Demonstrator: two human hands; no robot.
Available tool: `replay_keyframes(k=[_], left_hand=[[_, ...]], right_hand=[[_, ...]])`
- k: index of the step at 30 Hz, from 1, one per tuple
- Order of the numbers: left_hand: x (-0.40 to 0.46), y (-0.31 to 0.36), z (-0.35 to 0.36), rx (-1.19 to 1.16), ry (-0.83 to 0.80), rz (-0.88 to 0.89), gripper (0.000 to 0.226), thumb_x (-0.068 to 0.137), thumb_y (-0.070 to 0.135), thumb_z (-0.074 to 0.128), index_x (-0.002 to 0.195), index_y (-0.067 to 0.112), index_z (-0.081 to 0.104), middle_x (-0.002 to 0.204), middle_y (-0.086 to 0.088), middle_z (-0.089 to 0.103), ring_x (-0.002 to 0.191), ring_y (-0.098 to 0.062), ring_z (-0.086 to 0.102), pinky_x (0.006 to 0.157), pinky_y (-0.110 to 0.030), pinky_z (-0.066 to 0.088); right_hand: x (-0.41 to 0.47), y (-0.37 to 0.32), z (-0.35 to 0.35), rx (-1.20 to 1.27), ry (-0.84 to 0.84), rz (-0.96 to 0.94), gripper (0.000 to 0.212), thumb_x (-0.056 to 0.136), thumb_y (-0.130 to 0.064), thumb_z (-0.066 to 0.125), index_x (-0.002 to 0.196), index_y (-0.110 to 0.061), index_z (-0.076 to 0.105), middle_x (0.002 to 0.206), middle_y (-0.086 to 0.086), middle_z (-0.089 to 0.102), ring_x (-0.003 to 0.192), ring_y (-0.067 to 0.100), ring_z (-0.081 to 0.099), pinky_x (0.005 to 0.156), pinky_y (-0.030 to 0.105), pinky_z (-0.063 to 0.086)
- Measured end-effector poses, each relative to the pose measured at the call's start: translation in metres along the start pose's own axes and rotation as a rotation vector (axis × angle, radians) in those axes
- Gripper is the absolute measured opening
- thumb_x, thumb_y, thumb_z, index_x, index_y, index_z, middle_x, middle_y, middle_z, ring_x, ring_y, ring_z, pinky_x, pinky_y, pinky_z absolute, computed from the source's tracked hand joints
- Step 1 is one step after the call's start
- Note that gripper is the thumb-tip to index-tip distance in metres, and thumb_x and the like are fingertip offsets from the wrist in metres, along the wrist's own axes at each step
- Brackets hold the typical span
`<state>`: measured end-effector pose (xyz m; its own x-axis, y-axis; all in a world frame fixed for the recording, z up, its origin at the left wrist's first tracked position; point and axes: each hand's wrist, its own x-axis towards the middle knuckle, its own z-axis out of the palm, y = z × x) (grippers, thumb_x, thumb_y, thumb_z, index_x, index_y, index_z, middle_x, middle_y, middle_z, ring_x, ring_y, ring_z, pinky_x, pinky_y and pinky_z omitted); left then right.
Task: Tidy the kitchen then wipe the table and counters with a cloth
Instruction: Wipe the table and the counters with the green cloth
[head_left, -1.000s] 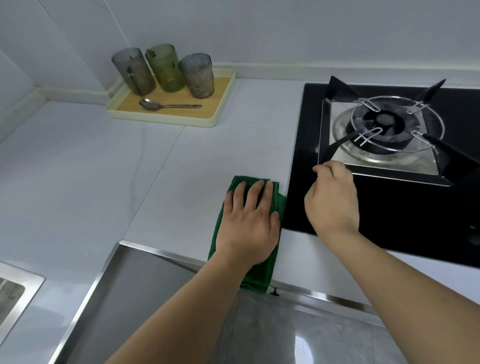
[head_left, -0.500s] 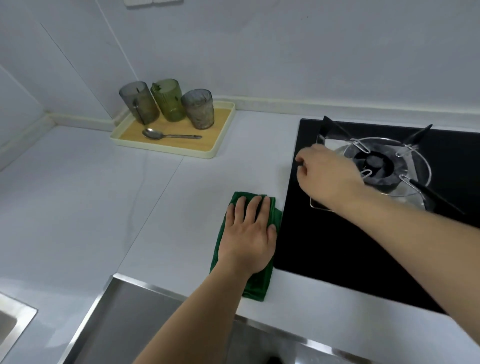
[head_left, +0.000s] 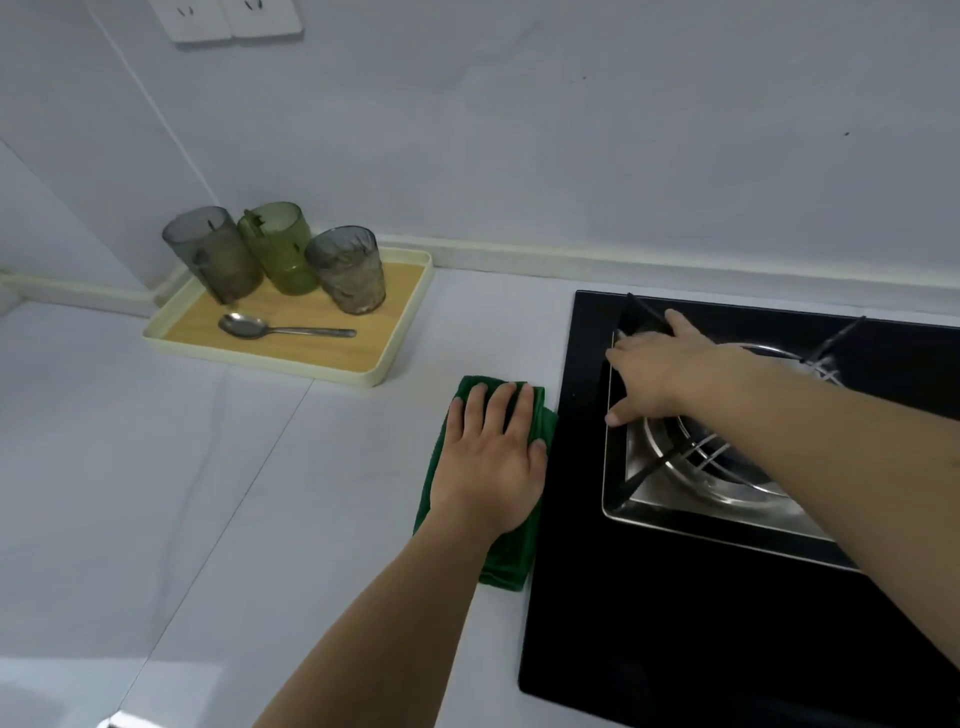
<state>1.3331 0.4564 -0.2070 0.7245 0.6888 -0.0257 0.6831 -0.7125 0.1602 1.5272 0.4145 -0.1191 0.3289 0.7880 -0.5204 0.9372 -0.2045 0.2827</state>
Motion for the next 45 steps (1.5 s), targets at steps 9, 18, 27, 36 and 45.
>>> replay_keyframes(k=[9,18,27,36,45], left_hand=[[0.094,0.001,-0.005,0.000,-0.013,0.032,0.060,0.101,0.041,0.021,0.155,0.022,0.003,0.161,-0.002,0.006,0.148,-0.027,-0.002,0.120,-0.046,-0.002],[0.181,0.006,-0.008,-0.006,-0.037,0.047,0.057,0.101,0.036,0.023,0.155,0.023,0.008,0.161,0.001,0.009,0.147,-0.026,0.001,0.120,-0.043,0.000],[0.200,0.007,-0.010,0.025,-0.046,0.084,0.057,0.100,0.033,0.024,0.155,0.024,0.011,0.160,0.002,0.012,0.147,-0.027,0.004,0.120,-0.043,0.004],[0.171,0.007,-0.013,-0.049,-0.073,0.111,0.054,0.100,0.032,0.030,0.153,0.024,0.021,0.159,0.003,0.017,0.146,-0.027,0.008,0.120,-0.043,0.006],[0.166,0.015,-0.081,0.065,-0.213,0.193,0.021,0.091,0.010,0.045,0.111,0.004,0.050,0.115,-0.013,0.049,0.111,-0.030,0.042,0.076,-0.037,0.040]], right_hand=[[0.009,0.011,0.007,0.031,-0.047,-0.046,0.088,0.090,-0.065,0.042,0.154,-0.019,0.005,0.162,0.005,-0.003,0.149,0.020,0.002,0.113,0.055,-0.013],[0.019,0.017,0.008,0.065,-0.012,-0.076,0.093,0.085,-0.067,0.049,0.153,-0.015,0.015,0.160,0.008,0.004,0.147,0.024,0.013,0.113,0.057,-0.011],[0.018,0.018,0.007,0.095,-0.023,-0.068,0.093,0.084,-0.067,0.050,0.153,-0.015,0.016,0.159,0.006,0.009,0.146,0.023,0.016,0.112,0.057,-0.012],[0.005,0.015,0.006,0.213,0.023,-0.028,0.081,0.087,-0.061,0.051,0.151,-0.020,0.024,0.160,0.004,0.013,0.146,0.021,0.018,0.114,0.055,-0.010],[-0.051,-0.002,-0.005,0.433,0.226,0.102,0.055,0.095,-0.046,0.045,0.143,-0.019,0.039,0.151,0.003,0.033,0.141,0.020,0.027,0.117,0.048,-0.008]])
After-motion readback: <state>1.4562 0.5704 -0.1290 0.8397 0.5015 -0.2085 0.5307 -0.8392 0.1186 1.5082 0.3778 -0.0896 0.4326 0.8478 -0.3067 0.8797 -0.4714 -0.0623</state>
